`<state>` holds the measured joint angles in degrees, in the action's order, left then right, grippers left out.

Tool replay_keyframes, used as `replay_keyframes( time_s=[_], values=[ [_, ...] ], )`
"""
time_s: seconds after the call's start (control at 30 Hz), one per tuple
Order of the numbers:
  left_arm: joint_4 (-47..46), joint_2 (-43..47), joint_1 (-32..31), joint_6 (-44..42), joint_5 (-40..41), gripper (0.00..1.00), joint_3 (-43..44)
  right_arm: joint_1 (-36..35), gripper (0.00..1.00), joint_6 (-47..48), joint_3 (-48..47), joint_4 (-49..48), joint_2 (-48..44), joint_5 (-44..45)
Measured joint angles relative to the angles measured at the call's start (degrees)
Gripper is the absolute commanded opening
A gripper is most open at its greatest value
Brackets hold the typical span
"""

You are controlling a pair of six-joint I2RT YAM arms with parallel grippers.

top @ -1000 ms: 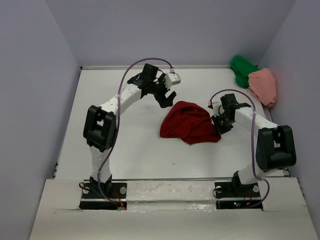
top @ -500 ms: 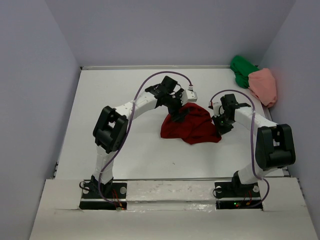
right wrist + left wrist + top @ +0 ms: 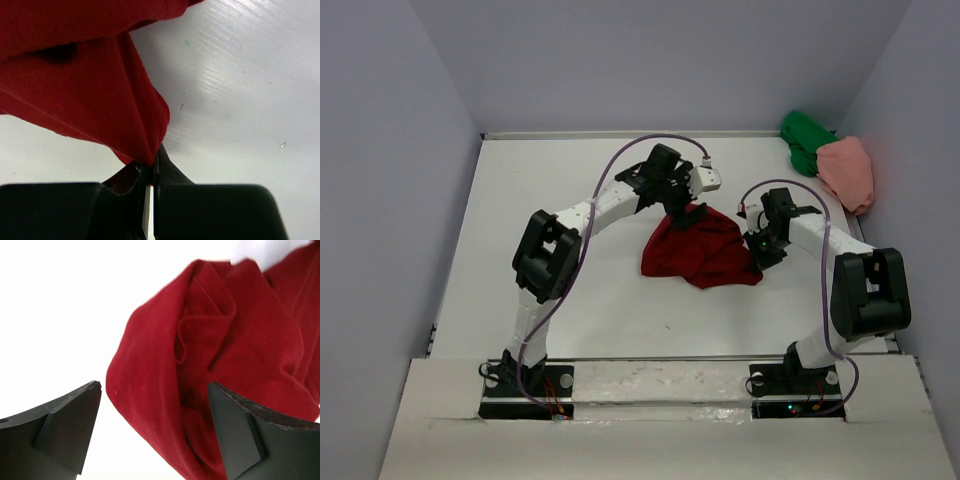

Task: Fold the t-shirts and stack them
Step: Flatten out the tshirt

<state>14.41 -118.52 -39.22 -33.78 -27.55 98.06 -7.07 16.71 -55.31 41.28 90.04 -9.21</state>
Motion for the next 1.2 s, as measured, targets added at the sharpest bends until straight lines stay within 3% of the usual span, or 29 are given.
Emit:
replay_keyframes(
  time_s=[0.23,0.4,0.53,0.57,0.63,0.7,1.0,1.2],
  values=[
    [-1.01,-3.30,-0.68,0.87,-0.02,0.97,4.33,0.00,0.00,0.00,0.00,-0.02,0.00,0.00],
    [-1.03,-5.62,-1.60,1.01,0.00,0.77,5.81,0.00,0.00,0.02,0.00,0.00,0.00,-0.02],
    [-0.72,-7.26,-2.40,0.61,0.55,0.48,5.88,0.00,0.00,0.02,0.00,0.00,0.00,-0.02],
    [-0.50,-7.50,-2.62,0.42,0.85,0.32,5.88,0.00,0.00,0.02,0.00,-0.02,0.00,-0.02],
    [-0.37,-7.67,-2.91,0.11,1.60,0.13,5.88,0.00,0.00,0.02,0.00,0.00,0.00,-0.02],
    [-0.39,-7.67,-3.19,-0.11,2.43,0.00,5.88,0.00,0.00,0.04,0.00,0.00,0.00,-0.02],
    [-0.02,-7.52,-3.82,-0.59,7.52,0.00,5.88,0.00,0.00,0.04,0.04,-0.11,0.00,0.24],
    [2.32,-2.10,-3.93,-1.57,18.21,0.00,5.79,0.00,0.00,0.07,0.42,-1.05,-2.56,1.95]
  ],
)
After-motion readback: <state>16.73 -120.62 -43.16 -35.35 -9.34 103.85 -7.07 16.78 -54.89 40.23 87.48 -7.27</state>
